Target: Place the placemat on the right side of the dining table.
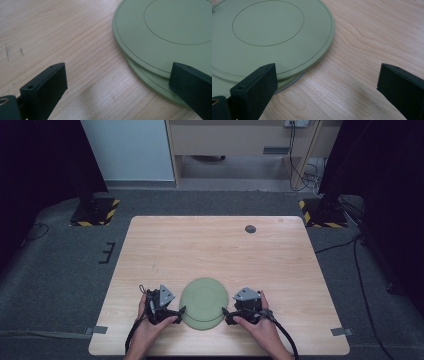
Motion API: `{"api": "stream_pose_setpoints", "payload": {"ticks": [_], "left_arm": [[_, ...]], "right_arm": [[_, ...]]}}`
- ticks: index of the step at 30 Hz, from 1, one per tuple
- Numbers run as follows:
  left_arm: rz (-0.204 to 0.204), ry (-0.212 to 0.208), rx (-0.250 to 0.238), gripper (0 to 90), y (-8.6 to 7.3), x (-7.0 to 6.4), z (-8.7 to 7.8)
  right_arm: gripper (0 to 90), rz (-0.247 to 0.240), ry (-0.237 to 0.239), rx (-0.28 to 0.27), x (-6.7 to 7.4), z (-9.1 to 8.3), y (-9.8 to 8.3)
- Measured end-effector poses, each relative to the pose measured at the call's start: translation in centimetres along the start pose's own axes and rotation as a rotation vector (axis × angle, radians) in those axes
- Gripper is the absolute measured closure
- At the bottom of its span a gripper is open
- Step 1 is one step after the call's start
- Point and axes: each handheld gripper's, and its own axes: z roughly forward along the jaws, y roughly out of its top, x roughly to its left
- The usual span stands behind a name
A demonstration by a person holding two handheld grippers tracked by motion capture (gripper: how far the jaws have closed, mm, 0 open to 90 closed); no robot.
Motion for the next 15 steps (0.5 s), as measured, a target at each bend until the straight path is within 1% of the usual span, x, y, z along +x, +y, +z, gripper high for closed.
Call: {"api": "stream_pose_setpoints", "payload": {"ticks": [4,5,12,15], "left_arm": [[-0.004,0.015,-0.002,0.6,0.26,0.07,0.2],[-0.01,0.022,-0.006,0.6,0.39,0.11,0.31],[-0.019,0.016,-0.012,0.9,0.37,0.22,0.43],[-0.018,0.005,-0.011,2.2,0.22,0.15,0.23]], "right_arm": [[2.3,0.003,-0.008,0.0,-0.09,0.15,0.1],[2.2,0.012,-0.014,0.001,-0.1,0.2,0.13],[1.4,0.03,-0.022,0.004,-0.28,0.34,0.19],[3.8,0.021,-0.021,-0.004,-0.24,0.24,0.17]]}}
